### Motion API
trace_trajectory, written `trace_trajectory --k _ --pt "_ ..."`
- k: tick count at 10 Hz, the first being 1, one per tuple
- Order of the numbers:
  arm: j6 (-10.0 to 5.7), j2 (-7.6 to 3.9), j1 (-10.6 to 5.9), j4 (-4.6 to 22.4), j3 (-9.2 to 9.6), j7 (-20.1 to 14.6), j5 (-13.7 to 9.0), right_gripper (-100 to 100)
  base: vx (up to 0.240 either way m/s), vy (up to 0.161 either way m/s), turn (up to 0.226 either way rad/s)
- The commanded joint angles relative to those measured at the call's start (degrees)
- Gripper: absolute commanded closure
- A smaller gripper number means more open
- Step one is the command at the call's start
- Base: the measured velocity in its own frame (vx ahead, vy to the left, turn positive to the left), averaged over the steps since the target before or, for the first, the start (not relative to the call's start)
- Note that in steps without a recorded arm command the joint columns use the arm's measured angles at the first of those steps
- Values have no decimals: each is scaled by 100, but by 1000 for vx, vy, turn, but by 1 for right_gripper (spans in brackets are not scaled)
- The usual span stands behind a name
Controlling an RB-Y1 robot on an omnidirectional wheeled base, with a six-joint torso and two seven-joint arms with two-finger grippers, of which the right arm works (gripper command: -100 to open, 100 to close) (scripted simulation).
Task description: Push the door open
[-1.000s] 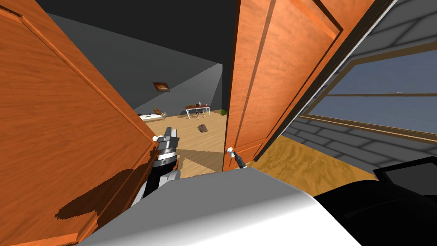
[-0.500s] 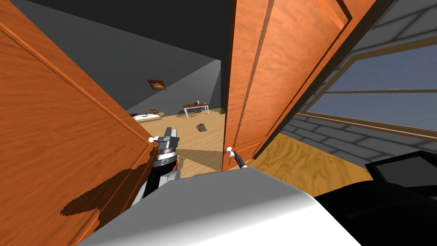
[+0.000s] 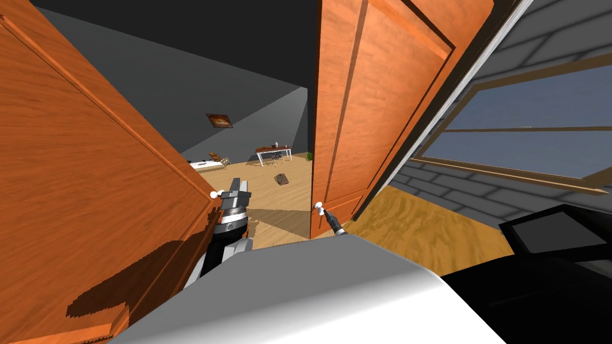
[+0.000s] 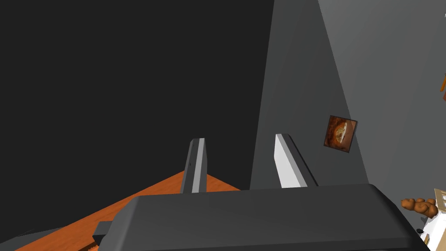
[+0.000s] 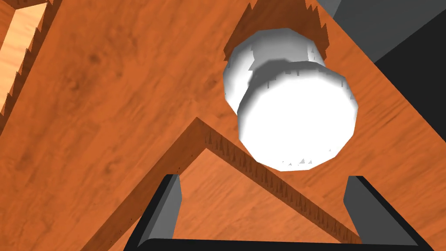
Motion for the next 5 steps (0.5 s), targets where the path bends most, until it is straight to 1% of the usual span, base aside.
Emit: trace_trajectory --k 1,2,4,5 --pt "23 -5 -106 103 16 286 4 -100 -75 0 -52" --pt "23 -5 -106 103 16 371 4 -100 -54 -4 -15" --pt "81 -4 -245 208 49 728 15 -100 -51 -15 -41" --pt "81 -4 -245 208 49 829 15 -100 -55 -5 -16"
